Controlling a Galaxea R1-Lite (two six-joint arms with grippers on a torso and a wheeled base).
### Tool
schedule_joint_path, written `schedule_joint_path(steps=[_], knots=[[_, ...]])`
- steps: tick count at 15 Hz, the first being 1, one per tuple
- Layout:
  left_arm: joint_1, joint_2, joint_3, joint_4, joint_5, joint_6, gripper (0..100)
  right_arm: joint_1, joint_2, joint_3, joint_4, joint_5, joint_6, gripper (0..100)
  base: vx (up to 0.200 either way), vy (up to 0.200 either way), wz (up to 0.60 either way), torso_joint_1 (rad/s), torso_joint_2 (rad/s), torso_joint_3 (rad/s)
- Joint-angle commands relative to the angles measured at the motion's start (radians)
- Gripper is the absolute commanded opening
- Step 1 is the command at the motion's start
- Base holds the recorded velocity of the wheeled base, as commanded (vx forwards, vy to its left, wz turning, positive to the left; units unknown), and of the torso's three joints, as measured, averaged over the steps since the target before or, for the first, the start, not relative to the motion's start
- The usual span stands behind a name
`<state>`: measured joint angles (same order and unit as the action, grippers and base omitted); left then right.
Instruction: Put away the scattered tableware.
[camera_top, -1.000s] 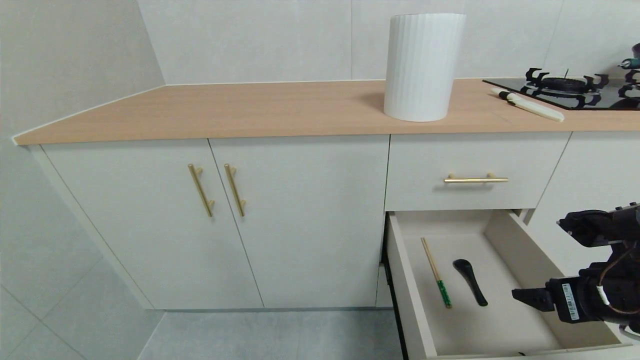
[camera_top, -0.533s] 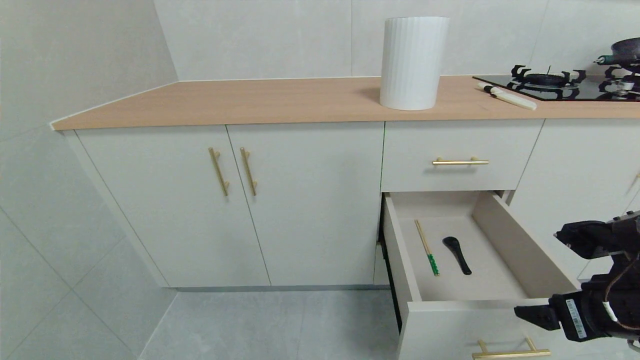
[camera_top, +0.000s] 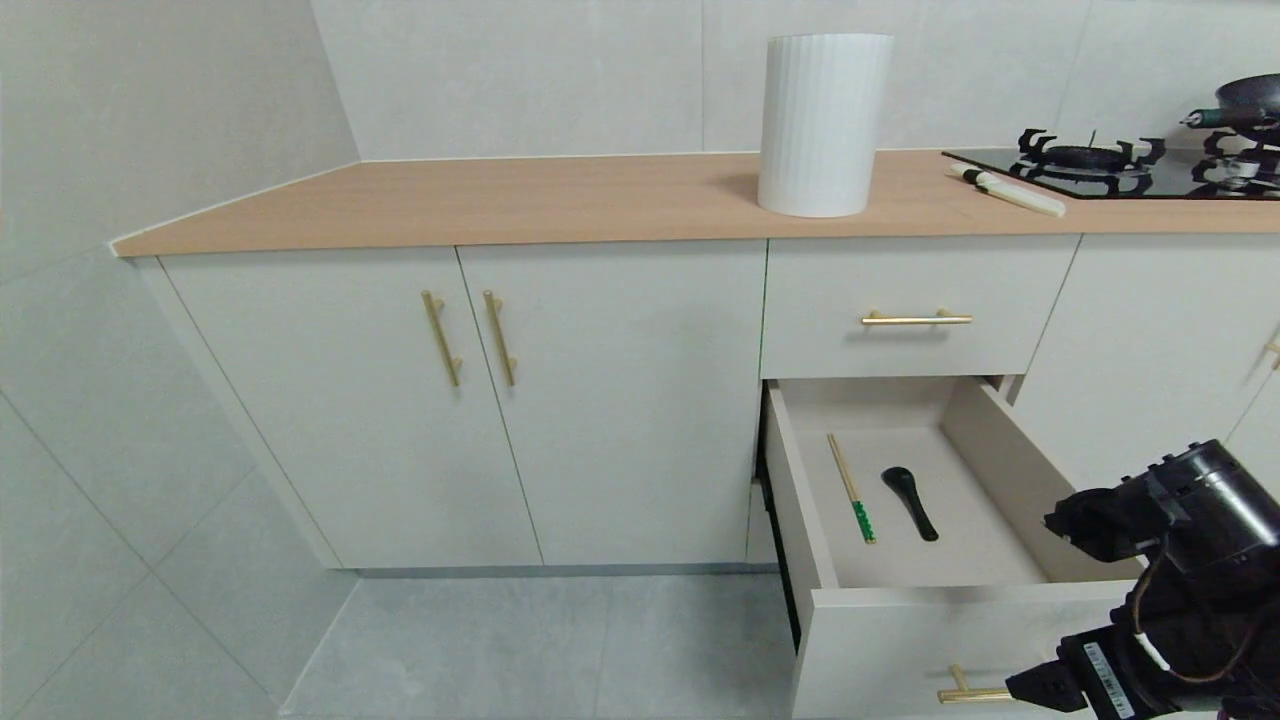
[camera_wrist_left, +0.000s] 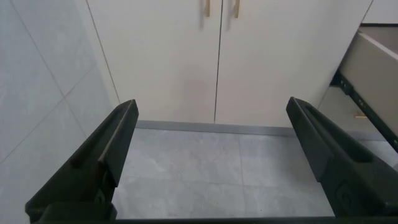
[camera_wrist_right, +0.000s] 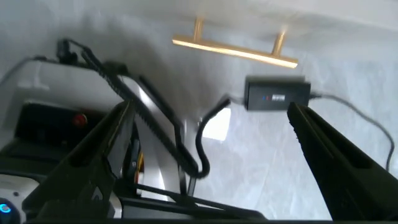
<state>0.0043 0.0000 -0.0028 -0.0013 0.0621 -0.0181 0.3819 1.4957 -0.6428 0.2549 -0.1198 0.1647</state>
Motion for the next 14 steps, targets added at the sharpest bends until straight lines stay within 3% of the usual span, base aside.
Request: schedule_joint_path(steps=[1,5,14], knots=[[0.0,0.0,0.001,0.0,0.001,0.0,100,0.0,0.09,-0.002,-0.005,-0.001,0.003,100,0.0,0.0,0.0,0.0,0.0,0.0],[0.0,0.0,0.0,0.0,0.001,0.0,100,-0.006,0.13,0.04,-0.172,-0.015,0.004,100,0.0,0.0,0.0,0.0,0.0,0.0],[0.0,0.0,0.001,0.0,0.001,0.0,100,-0.057,0.221,0.06,-0.394,-0.049,0.004,100,0.0,0.0,0.0,0.0,0.0,0.0]])
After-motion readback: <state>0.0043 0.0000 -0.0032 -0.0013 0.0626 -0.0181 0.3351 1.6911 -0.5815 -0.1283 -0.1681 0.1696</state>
